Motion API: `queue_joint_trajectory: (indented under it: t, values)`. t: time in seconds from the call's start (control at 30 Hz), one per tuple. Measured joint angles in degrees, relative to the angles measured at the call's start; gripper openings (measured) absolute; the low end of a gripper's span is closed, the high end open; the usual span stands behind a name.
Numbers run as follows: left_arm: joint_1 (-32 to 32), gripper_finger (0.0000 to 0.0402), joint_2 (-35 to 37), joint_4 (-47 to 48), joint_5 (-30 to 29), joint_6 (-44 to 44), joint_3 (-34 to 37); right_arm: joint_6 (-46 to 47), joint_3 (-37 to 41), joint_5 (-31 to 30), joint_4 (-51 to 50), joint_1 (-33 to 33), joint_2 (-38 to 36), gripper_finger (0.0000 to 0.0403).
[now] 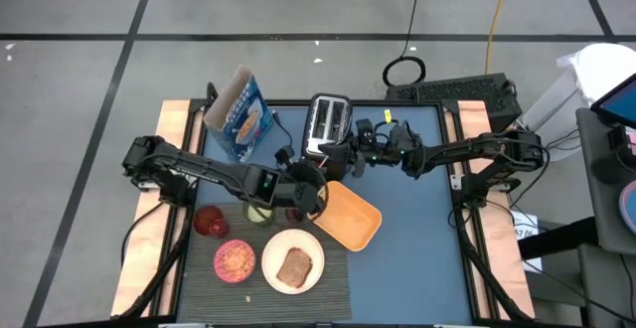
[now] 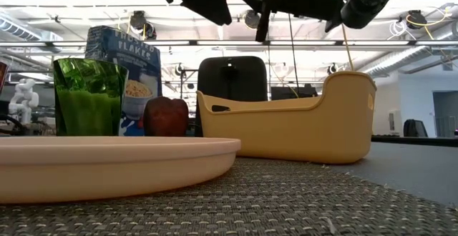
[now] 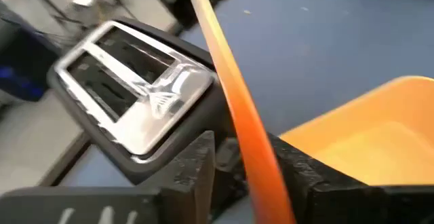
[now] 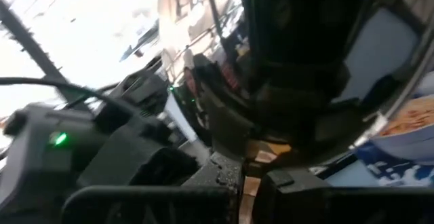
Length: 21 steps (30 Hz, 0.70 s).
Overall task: Arrange a breakfast setting
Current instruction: Put the orange spoon on the gray table mat to the left of the red bowl
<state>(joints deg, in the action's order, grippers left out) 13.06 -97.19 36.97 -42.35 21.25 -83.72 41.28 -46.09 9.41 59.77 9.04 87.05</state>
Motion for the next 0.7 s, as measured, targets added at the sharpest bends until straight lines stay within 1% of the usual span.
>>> queue_joint_trajectory:
  t: [0.1, 0.23, 0.33, 0.43, 0.53, 0.63, 0.7]
  values:
    - [0.0, 0.0131, 0.3, 0.4, 3.8, -0.9, 0.0, 0.1, 0.0, 5.9, 0.0, 1.2, 0.0, 0.0002]
    - [0.1, 0.0133, 1.1, 0.7, 8.1, -3.4, 0.0, 1.8, 0.0, 12.8, 0.0, 2.7, 0.0, 0.0001]
    - [0.2, 0.0133, 2.0, 0.7, 11.7, -4.5, 0.0, 1.5, 0.0, 16.7, 0.1, 3.6, 0.0, 0.0001]
    - [0.3, 0.0133, 3.1, 1.9, 15.2, -4.7, 0.0, 1.1, 0.0, 19.3, 0.1, 3.9, 0.0, 0.0001]
    - [0.3, 0.0134, 4.3, 2.3, 17.3, -4.5, 0.0, 0.8, 0.0, 20.6, 0.5, 4.0, 0.0, 0.0001]
    - [0.5, 0.0134, 4.7, 2.9, 18.6, -4.0, 0.0, -1.2, 0.0, 21.1, 0.9, 4.0, 0.0, 0.0001]
    - [0.6, 0.0134, 5.4, 5.1, 20.3, -3.2, 0.0, -3.5, 0.0, 23.2, 0.8, 4.0, 0.0, 0.0001]
